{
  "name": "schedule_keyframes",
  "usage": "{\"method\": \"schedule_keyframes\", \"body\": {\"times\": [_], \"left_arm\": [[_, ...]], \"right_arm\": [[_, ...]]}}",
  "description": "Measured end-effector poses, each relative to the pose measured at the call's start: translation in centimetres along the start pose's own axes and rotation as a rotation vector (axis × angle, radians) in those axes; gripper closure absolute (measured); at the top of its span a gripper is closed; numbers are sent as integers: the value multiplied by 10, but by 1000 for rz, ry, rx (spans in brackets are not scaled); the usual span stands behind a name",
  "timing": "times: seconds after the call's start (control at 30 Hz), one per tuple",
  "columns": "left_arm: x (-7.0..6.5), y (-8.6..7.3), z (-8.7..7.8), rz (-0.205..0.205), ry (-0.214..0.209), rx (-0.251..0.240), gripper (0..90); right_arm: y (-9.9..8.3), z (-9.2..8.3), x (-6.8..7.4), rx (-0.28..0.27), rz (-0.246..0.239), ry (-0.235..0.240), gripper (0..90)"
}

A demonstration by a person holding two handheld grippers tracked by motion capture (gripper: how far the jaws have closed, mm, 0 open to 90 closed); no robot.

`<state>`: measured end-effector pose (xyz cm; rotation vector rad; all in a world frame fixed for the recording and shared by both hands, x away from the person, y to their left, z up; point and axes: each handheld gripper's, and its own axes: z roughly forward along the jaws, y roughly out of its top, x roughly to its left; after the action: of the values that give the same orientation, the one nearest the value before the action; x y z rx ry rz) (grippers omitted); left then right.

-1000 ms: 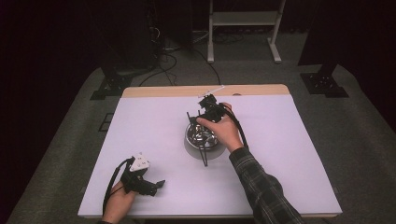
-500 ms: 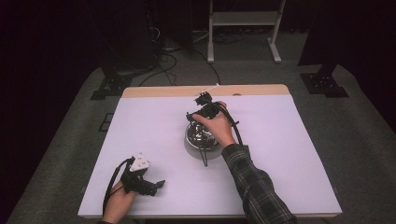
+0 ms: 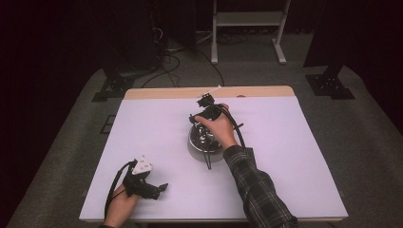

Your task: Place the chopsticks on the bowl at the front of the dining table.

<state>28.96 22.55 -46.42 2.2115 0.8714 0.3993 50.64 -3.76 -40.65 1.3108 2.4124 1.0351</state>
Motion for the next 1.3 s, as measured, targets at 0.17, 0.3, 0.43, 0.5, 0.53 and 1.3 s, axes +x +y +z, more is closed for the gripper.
{"method": "schedule_keyframes", "body": {"times": [0.17, 0.3, 0.43, 0.5, 0.53, 1.3], "left_arm": [[0, 0, 0, 0, 0, 0, 0], [0, 0, 0, 0, 0, 0, 0], [0, 0, 0, 0, 0, 1, 0], [0, 0, 0, 0, 0, 1, 0], [0, 0, 0, 0, 0, 1, 0], [0, 0, 0, 2, 1, 2, 0]], "right_arm": [[0, 0, -3, 5, 2, -8, 148], [-1, 0, -5, 9, 5, -13, 148], [-1, -1, -8, 12, 5, -23, 149], [-1, -2, -9, 14, 9, -27, 149], [-1, -2, -10, 16, 8, -31, 148], [-3, -14, -24, 10, 23, -64, 149]]}}
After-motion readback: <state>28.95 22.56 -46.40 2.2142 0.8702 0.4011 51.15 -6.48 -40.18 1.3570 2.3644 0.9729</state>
